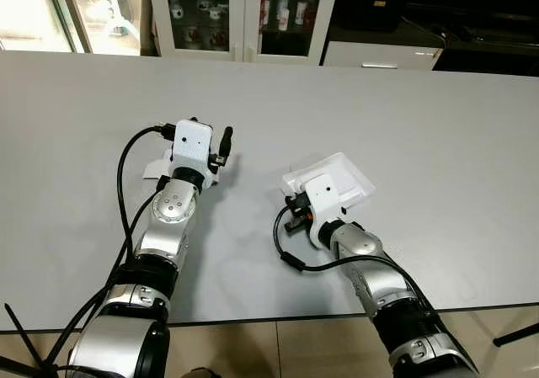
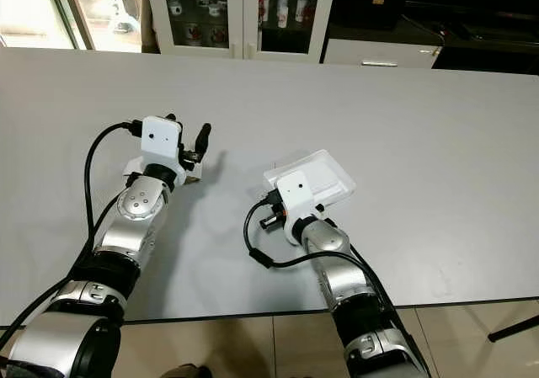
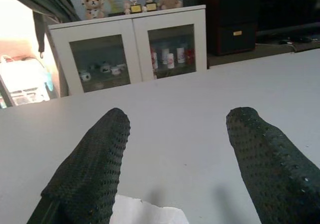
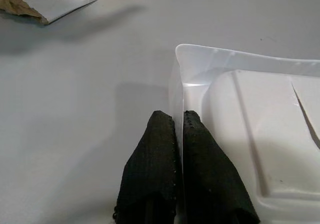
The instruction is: Picking trash to rubbish bin
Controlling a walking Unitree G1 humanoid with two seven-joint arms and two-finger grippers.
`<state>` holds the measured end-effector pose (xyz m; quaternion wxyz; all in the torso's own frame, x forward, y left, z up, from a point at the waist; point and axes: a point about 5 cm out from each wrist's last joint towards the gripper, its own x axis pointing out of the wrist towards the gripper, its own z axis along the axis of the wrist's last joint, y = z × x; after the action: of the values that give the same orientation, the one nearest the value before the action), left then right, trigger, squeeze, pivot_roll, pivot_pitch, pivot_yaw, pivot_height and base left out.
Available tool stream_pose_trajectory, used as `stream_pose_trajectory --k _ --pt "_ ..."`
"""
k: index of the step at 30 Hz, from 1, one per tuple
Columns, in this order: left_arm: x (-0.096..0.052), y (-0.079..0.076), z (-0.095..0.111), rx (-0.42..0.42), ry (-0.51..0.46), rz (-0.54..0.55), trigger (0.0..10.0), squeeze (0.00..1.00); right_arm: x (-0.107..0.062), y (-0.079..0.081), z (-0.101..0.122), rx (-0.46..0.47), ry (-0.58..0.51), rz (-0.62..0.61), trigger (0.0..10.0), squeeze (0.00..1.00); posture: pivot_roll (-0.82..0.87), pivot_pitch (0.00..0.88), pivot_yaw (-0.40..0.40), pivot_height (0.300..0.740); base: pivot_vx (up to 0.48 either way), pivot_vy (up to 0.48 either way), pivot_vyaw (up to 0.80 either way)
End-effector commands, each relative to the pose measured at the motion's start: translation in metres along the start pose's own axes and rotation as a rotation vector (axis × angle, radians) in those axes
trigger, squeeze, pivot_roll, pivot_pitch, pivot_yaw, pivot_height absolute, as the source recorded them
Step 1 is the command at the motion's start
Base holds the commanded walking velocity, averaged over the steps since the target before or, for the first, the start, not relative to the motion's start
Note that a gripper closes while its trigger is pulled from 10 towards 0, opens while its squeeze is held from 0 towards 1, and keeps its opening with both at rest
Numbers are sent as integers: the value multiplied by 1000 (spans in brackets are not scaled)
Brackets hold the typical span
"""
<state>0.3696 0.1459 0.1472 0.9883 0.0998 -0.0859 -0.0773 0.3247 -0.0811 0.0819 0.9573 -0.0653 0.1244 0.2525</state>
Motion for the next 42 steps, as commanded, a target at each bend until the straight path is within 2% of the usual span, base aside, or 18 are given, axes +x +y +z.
stream_pose_trajectory --k 1,2,3,8,12,18,23,30,37,42 --pt "2 -7 2 -1 3 -33 10000 0 0 -6 2 3 -9 -26 0 0 -29 47 -69 740 0 0 0" --pt "2 -7 2 -2 3 -34 10000 0 0 -7 2 -1 -13 -40 3020 0 -30 46 -69 740 0 0 0" --pt "2 -7 2 -2 3 -35 10000 0 0 -9 4 -1 -21 -64 10000 0 -28 47 -68 740 0 0 0" --pt "2 -7 2 -2 2 -38 10000 0 0 -23 15 -15 -83 -169 10000 0 -28 45 -67 740 0 0 0" --pt "3 -9 2 -5 0 -41 10000 0 -4 -39 33 15 -202 -278 10000 0 -27 42 -69 740 0 0 0" --pt "2 -21 5 -28 -22 -58 10000 0 -16 -62 58 60 -391 -471 10000 0 -26 39 -69 740 0 0 0" --pt "3 -28 9 -40 -44 -65 10000 0 -21 -70 68 76 -476 -543 10000 0 -27 35 -67 740 0 0 0" --pt "5 -22 15 -49 -73 -6 10000 0 -21 -76 67 136 -493 -593 10000 0 -24 33 -71 740 0 0 0" --pt "4 -15 11 -52 -55 41 10000 0 -19 -77 61 184 -483 -593 10000 0 -25 35 -75 740 0 0 0" --pt "3 -12 9 -43 -48 79 10000 0 -19 -75 60 276 -516 -552 10000 0 -27 29 -76 740 0 0 0"
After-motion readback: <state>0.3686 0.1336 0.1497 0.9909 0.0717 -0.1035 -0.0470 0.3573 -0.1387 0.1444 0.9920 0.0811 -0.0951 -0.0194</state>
